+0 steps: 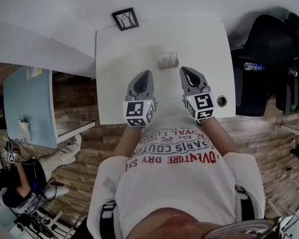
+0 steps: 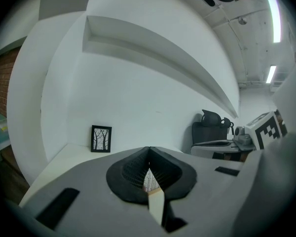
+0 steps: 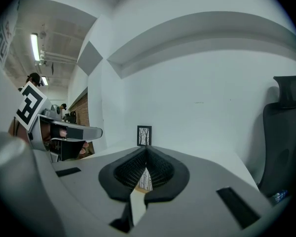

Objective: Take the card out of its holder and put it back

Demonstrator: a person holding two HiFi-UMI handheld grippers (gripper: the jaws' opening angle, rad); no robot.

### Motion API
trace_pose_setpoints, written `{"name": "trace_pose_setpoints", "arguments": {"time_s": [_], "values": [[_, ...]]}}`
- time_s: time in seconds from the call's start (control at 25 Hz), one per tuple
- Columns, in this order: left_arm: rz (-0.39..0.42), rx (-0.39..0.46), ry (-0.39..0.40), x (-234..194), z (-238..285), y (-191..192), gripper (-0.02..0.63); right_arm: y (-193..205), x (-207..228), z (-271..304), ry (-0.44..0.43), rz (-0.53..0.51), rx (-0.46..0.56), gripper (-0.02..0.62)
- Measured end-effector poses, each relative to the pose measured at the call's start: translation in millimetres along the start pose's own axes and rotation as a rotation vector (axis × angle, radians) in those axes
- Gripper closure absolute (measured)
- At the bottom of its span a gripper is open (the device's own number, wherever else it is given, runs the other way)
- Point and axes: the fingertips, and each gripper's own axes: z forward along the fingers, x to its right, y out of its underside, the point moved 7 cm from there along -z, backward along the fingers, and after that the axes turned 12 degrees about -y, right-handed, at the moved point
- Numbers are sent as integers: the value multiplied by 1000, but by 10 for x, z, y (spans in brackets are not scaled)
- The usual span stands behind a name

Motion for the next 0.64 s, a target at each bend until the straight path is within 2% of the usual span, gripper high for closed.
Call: {"name": "trace_pose_setpoints", "arguments": {"time_s": [0.4, 0.64], "values": [[-15, -3, 21, -9, 32, -23, 580, 27, -7, 77, -36, 8, -31, 575], [37, 0, 42, -14, 53, -57, 580, 58, -50, 136, -55, 24, -30, 574]]}}
